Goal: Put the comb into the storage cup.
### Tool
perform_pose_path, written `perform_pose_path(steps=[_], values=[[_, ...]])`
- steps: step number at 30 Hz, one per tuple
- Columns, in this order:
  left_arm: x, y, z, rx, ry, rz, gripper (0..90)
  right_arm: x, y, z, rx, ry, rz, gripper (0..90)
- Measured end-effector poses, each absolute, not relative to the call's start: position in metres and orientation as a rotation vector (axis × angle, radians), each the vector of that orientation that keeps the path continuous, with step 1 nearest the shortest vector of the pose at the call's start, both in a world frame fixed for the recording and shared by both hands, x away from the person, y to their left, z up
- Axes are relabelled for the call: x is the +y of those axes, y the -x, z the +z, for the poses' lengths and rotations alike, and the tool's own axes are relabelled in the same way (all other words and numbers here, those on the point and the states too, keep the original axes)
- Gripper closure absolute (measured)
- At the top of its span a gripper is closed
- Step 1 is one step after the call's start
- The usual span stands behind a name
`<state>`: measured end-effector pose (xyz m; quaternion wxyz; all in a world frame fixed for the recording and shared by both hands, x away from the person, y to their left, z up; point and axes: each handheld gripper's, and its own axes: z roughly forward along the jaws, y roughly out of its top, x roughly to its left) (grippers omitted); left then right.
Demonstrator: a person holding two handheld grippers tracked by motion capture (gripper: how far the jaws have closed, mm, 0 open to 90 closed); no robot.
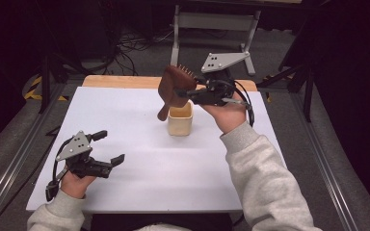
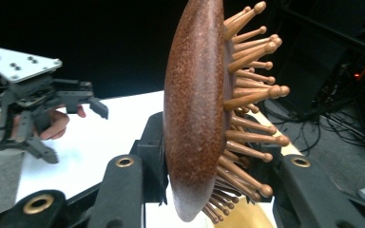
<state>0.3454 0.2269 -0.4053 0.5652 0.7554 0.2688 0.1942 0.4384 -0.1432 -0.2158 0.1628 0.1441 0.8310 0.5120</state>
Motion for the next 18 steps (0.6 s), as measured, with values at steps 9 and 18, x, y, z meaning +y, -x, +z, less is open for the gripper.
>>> perform_pose_path(steps=[9, 18], values=[[0.236, -0.348, -0.408, 0.652, -1.78, 0.445, 0.0, -0.148, -0.454, -0.215, 2.327, -0.481, 1.415, 59.5], [0.239, -0.348, -0.408, 0.666, -1.759, 0.446, 0.0, -0.154, -0.465, -0.217, 2.301, -0.537, 1.357, 59.4]])
